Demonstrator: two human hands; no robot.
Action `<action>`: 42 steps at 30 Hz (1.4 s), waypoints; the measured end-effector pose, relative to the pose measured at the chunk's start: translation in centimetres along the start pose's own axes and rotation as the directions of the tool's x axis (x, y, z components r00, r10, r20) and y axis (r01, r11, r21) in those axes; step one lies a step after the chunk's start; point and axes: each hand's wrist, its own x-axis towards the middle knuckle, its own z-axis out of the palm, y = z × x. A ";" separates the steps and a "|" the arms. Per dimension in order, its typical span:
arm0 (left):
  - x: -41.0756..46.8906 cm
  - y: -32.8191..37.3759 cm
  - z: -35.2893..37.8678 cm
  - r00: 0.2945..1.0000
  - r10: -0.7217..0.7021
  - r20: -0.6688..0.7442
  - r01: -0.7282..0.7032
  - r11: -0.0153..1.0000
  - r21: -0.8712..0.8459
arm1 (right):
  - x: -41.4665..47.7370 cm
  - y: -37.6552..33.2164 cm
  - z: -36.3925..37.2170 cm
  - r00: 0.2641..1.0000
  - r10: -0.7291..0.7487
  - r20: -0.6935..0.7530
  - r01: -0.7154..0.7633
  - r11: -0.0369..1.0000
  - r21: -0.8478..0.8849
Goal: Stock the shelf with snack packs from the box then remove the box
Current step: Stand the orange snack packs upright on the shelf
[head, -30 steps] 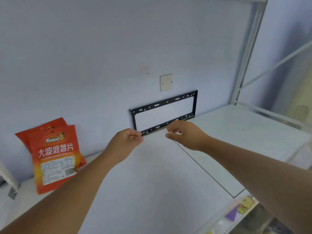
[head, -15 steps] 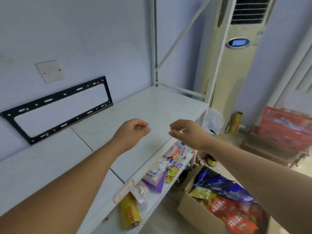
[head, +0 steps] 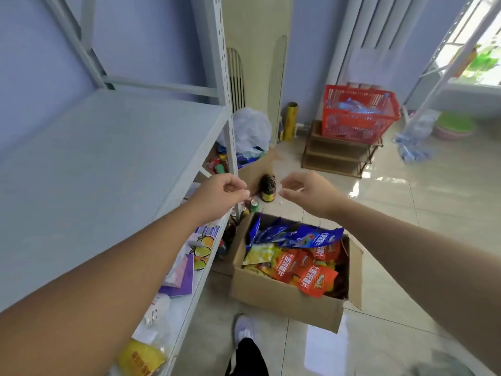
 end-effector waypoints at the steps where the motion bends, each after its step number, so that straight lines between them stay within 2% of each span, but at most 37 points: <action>1: 1.6 -0.4 0.9 0.999 -0.003 0.036 0.003 1.000 -0.008 | 0.6 1.5 0.0 0.999 0.042 0.004 -0.042 0.999 -0.003; 7: 10.7 -3.3 6.9 0.974 -0.070 0.214 0.063 0.997 0.039 | 3.7 11.1 1.2 0.957 0.289 0.022 -0.289 0.957 0.001; 12: 15.3 -6.7 14.5 0.924 -0.195 0.329 0.177 0.981 0.086 | 3.9 21.1 4.3 0.856 0.512 0.074 -0.511 0.859 -0.035; 17: 17.3 -11.9 23.5 0.870 -0.305 0.388 0.253 0.951 0.179 | 4.3 31.0 9.1 0.782 0.596 0.182 -0.602 0.798 -0.025; 22: 17.6 -18.1 32.5 0.816 -0.404 0.413 0.357 0.915 0.189 | 4.7 38.0 14.8 0.759 0.573 0.308 -0.561 0.816 -0.137; 26: 17.4 -22.9 38.4 0.760 -0.521 0.390 0.506 0.850 0.149 | 6.0 42.3 19.7 0.767 0.490 0.413 -0.422 0.871 -0.250; 29: 17.1 -25.8 41.6 0.748 -0.564 0.349 0.546 0.823 0.159 | 7.9 44.3 22.2 0.785 0.427 0.449 -0.336 0.902 -0.270; 32: 16.6 -28.2 43.9 0.767 -0.567 0.300 0.521 0.823 0.226 | 9.8 46.0 24.2 0.788 0.431 0.439 -0.321 0.897 -0.304; 36: 15.2 -30.6 45.6 0.791 -0.545 0.278 0.452 0.827 0.335 | 11.3 48.0 26.4 0.802 0.391 0.452 -0.224 0.898 -0.379; 42: 14.3 -31.4 44.8 0.865 -0.493 0.098 0.433 0.830 0.351 | 12.1 47.2 26.5 0.885 0.290 0.364 -0.132 0.906 -0.401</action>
